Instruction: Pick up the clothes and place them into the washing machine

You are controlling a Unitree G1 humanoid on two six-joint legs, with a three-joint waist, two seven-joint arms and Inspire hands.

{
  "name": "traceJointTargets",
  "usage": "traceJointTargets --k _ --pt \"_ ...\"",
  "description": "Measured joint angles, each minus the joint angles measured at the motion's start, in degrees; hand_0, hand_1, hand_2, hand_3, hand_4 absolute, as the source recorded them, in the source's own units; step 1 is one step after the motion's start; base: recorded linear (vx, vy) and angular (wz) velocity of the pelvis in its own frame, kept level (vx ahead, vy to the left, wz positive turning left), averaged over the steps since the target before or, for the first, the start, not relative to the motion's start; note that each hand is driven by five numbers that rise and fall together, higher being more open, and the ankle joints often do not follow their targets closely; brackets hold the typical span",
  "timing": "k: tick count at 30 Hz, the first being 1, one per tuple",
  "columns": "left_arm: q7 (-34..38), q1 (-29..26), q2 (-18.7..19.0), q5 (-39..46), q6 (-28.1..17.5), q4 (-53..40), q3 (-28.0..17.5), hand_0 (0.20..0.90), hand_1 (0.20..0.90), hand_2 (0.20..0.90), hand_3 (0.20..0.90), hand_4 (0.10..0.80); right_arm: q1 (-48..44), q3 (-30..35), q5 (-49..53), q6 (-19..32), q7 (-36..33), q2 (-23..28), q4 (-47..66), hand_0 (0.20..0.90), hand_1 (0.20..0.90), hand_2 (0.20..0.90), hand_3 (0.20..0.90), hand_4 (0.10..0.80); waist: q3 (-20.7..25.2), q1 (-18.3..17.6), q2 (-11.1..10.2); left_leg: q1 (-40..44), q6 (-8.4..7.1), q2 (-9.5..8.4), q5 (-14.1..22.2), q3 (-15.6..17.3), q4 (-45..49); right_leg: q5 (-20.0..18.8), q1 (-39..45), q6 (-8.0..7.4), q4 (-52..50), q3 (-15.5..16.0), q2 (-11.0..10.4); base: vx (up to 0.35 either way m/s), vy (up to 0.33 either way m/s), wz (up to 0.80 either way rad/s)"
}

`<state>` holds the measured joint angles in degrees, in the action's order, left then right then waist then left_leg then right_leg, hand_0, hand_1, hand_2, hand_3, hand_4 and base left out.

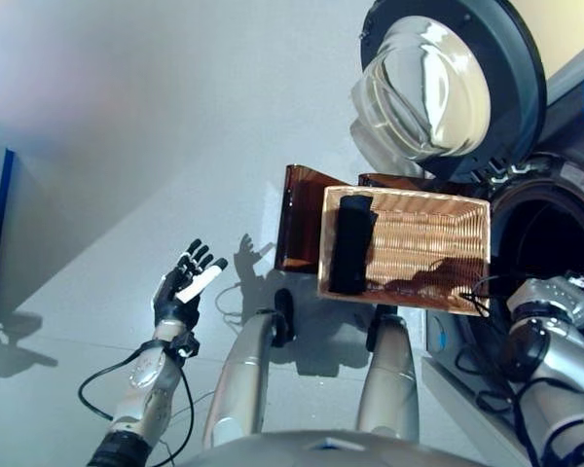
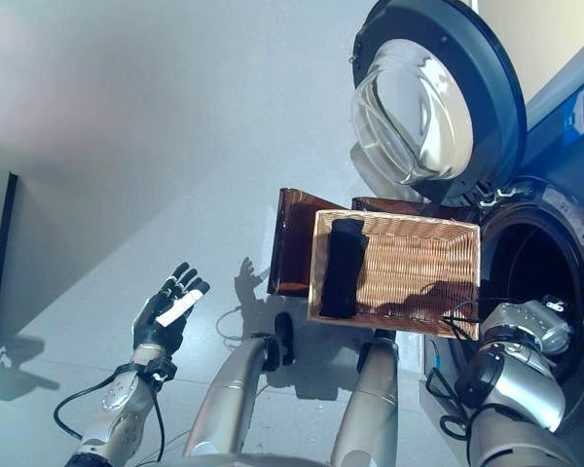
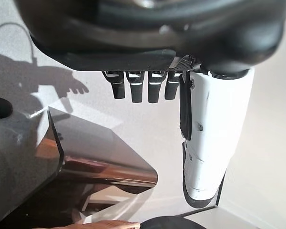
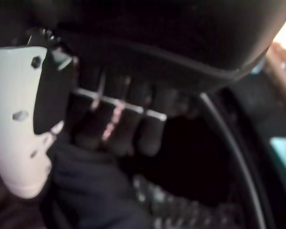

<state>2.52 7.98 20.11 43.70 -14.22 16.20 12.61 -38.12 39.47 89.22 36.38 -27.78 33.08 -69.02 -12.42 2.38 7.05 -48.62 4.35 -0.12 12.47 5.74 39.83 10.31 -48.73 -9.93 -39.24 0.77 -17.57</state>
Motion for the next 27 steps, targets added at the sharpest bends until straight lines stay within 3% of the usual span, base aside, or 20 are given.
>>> traceJointTargets --k 19,24,27 --pt "0.1 0.3 0.0 0.4 0.0 0.0 0.0 0.900 0.900 0.900 0.900 0.800 -1.2 -2.9 -1.6 -0.1 0.2 -1.3 -2.1 0.900 0.900 0.900 0.900 0.800 0.0 -0.2 0.0 0.1 0.19 0.06 0.3 0.1 0.3 -0.5 0.4 -0.22 0.5 0.0 0.2 -0.003 0.003 -0.01" --pt "0.1 0.5 -0.2 0.5 -0.1 0.3 -0.1 0.900 0.900 0.900 0.900 0.800 -0.5 -7.4 -3.9 -1.0 1.7 -8.3 -1.5 0.900 0.900 0.900 0.900 0.800 0.0 -1.2 -0.1 0.3 0.14 0.41 0.4 -0.1 0.9 -0.6 0.8 0.00 0.4 0.1 0.5 -0.009 0.003 -0.01" --pt "0.2 0.3 -1.8 0.5 -0.2 3.0 -0.2 0.900 0.900 0.900 0.900 0.800 4.1 -15.5 -10.6 -3.5 4.4 -16.3 1.3 0.900 0.900 0.900 0.900 0.800 0.3 -1.8 -1.0 1.3 -0.05 0.53 0.5 -0.1 0.9 -0.9 1.4 -0.37 0.5 -0.2 0.7 0.083 0.002 -0.08"
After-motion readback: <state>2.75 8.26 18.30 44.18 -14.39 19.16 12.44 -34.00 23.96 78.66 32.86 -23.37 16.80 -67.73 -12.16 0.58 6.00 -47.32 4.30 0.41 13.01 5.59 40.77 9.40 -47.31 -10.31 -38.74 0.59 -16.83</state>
